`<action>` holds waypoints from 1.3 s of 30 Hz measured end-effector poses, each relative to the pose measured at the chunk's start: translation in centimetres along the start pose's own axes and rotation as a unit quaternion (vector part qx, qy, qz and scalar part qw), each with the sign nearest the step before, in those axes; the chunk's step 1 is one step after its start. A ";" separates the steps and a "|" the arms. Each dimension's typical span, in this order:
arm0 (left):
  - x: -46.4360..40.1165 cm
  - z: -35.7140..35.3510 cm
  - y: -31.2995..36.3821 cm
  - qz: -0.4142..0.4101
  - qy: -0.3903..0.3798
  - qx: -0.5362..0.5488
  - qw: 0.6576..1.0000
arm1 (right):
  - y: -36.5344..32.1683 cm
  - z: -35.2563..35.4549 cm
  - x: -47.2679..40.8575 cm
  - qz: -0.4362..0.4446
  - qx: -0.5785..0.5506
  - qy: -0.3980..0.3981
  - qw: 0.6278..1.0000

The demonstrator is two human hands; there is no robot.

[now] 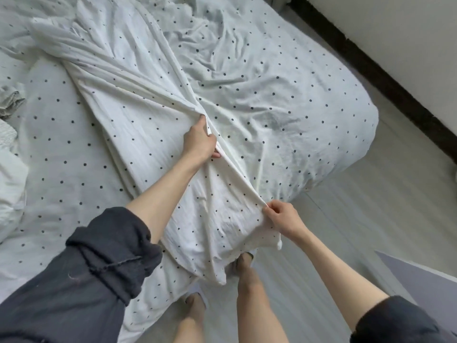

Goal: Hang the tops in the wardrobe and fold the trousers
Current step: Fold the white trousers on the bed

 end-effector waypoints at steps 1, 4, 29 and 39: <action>-0.6 -0.3 -0.3 0.011 0.003 -0.002 1.000 | 0.3 -0.1 -0.5 -0.004 0.016 -0.009 1.000; -1.2 -1.6 -1.4 0.038 -0.036 -0.040 0.998 | 1.1 -0.6 -1.4 -0.030 0.083 -0.046 0.995; -11.4 25.9 -3.5 0.065 0.273 0.110 0.954 | -37.0 -1.2 -10.2 0.314 0.214 0.085 0.921; -19.0 30.5 -3.8 0.210 0.306 0.290 0.882 | -49.8 -4.3 -15.5 0.539 0.261 0.041 0.800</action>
Point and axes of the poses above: each hand's wrist, its own x-axis away from the middle knuckle, its own z-axis out of the back of the hand, y = z × x, the point moved 6 cm from there along -x, towards the middle knuckle, and after that the axes turned 7 degrees about x, right-handed, at the moved point
